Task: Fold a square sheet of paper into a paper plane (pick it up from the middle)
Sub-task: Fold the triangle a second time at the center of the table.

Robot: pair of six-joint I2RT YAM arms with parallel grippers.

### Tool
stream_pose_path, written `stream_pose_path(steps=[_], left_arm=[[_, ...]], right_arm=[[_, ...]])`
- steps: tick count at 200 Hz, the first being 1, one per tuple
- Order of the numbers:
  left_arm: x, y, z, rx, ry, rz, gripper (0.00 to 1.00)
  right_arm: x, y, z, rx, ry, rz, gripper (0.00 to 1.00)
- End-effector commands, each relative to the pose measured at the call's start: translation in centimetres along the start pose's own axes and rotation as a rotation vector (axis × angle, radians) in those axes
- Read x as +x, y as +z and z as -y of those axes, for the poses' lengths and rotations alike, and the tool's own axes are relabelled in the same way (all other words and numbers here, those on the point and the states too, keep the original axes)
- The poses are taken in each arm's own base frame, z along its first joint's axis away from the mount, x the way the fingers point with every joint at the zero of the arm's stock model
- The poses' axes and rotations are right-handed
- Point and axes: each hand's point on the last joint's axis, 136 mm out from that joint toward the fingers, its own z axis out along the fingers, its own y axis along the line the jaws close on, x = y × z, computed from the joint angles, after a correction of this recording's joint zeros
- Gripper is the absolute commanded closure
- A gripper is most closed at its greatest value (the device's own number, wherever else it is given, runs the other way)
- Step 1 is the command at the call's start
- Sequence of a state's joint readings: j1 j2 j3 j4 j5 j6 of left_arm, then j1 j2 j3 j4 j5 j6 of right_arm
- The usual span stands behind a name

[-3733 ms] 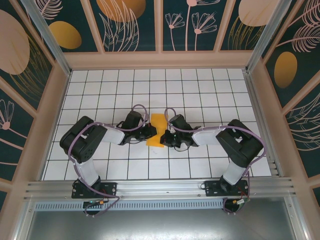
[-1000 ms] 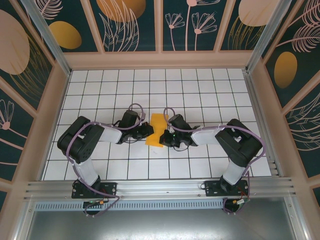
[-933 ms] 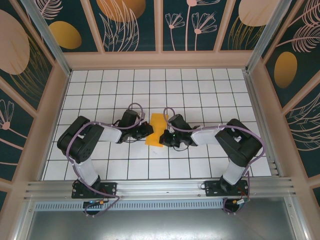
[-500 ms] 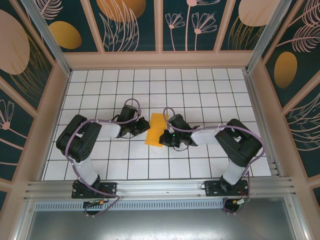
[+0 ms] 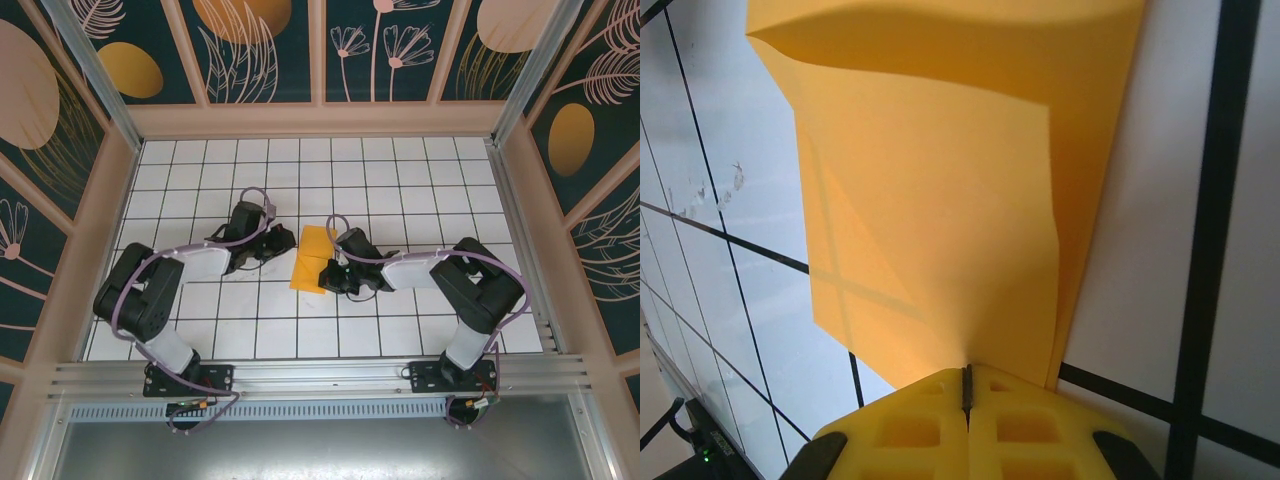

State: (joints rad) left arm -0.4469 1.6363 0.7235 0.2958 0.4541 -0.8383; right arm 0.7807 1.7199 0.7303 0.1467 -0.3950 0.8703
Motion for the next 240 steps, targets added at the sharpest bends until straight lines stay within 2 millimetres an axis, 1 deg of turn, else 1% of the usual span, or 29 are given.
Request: stream_pose_path(steps=[1, 20, 30, 36, 38, 40, 59, 88, 101, 124, 143, 154, 160, 175, 197, 216, 240], left_arm=[[1.8, 0.1, 2.1, 0.125, 0.038, -0.067, 0.90], [3.1, 1.0, 1.8, 0.137, 0.044, -0.114, 0.90], [3.5, 1.4, 1.4, 0.144, 0.037, -0.127, 0.91], [3.4, 1.4, 1.6, 0.150, 0.041, -0.122, 0.90], [3.6, 1.9, 0.8, 0.135, 0.031, -0.132, 0.90], [3.7, 2.0, 0.6, 0.129, 0.027, -0.134, 0.91], [3.9, 3.1, -1.0, 0.083, 0.014, -0.137, 0.91], [4.0, 3.9, -3.9, -0.028, -0.017, -0.124, 0.91], [4.4, 4.1, -5.2, -0.077, -0.023, -0.129, 0.92], [4.9, 4.3, -6.8, -0.141, -0.035, -0.141, 0.93], [5.1, 4.2, -7.0, -0.146, -0.039, -0.147, 0.93], [5.2, 4.2, -6.9, -0.141, -0.038, -0.150, 0.93], [5.1, 4.1, -6.7, -0.137, -0.035, -0.149, 0.93], [5.0, 4.0, -6.5, -0.133, -0.033, -0.142, 0.93], [4.9, 3.9, -6.4, -0.135, -0.033, -0.144, 0.93], [4.9, 3.9, -6.2, -0.129, -0.032, -0.142, 0.93], [4.8, 3.9, -6.2, -0.126, -0.033, -0.142, 0.93]], right_arm=[[2.3, 0.7, 3.8, 0.138, 0.041, -0.082, 1.00], [2.3, 0.8, 3.8, 0.140, 0.041, -0.085, 1.00], [2.3, 0.7, 3.8, 0.140, 0.042, -0.082, 1.00], [2.2, 0.7, 3.7, 0.138, 0.042, -0.081, 1.00], [2.2, 0.7, 3.7, 0.138, 0.042, -0.082, 1.00], [2.2, 0.7, 3.7, 0.137, 0.043, -0.081, 1.00], [2.1, 0.7, 3.4, 0.134, 0.038, -0.079, 1.00], [1.5, 0.4, 2.4, 0.118, 0.022, -0.066, 1.00], [0.9, 0.1, 1.2, 0.092, 0.004, -0.050, 1.00], [-0.7, -0.9, -1.8, 0.024, -0.038, -0.004, 1.00], [-2.0, -1.2, -4.3, -0.044, -0.055, 0.030, 1.00], [-2.4, -1.0, -5.5, -0.083, -0.063, 0.031, 1.00], [-2.7, -0.8, -5.8, -0.093, -0.062, 0.030, 1.00], [-3.3, 0.1, -6.0, -0.084, -0.055, 0.032, 1.00], [-3.9, 1.5, -5.2, -0.045, -0.042, 0.023, 1.00], [-3.7, 2.4, -4.6, -0.029, -0.035, 0.003, 1.00], [-3.4, 2.7, -3.4, -0.009, -0.016, -0.004, 1.00]])
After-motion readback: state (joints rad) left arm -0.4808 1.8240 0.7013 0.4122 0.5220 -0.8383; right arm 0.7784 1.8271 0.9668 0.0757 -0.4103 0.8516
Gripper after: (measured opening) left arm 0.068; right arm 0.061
